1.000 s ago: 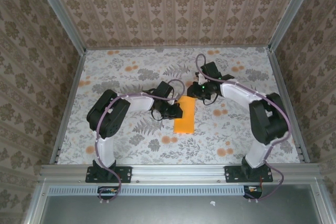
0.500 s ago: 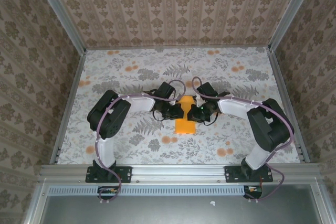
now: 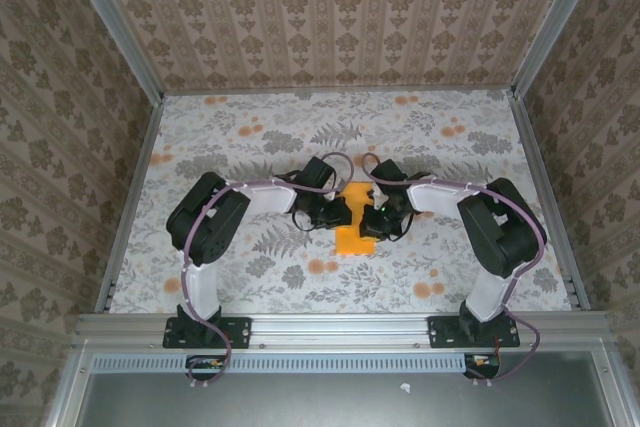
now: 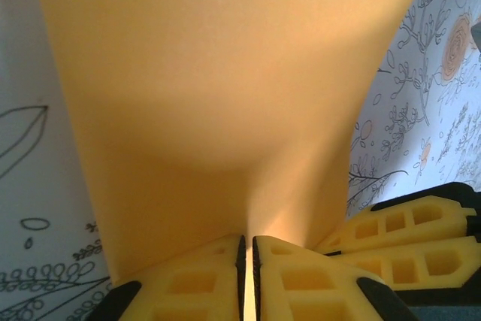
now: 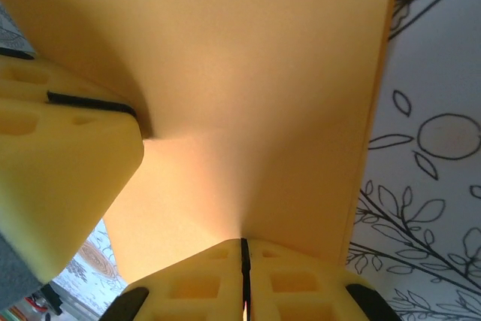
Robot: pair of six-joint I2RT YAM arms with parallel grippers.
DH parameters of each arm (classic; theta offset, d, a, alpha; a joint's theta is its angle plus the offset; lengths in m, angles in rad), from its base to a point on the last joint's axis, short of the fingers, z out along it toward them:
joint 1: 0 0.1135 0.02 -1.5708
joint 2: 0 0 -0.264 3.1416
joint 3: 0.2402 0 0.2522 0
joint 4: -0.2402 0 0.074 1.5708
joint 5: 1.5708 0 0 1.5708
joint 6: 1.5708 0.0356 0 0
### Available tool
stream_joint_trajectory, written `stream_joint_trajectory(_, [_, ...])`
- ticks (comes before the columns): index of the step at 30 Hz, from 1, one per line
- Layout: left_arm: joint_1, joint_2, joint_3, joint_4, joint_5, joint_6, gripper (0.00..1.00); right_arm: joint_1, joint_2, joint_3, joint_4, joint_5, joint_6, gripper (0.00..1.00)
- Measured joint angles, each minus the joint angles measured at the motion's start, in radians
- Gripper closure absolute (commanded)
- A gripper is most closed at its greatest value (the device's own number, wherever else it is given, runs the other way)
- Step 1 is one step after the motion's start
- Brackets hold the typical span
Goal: Fold a paper plane with a square sheet of paper (fold left side to right side)
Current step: Hold the square sheet of paper at the center of the table, then first fold the square sheet of paper in half at the center of the table.
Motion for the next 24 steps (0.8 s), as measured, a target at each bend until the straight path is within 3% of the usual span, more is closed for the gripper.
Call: stream_joint_trajectory(24, [0.061, 0.062, 0.083, -0.001, -0.001, 0.054, 0.87, 0.005, 0.030, 0.065, -0.097, 0.050, -0.053, 0.93])
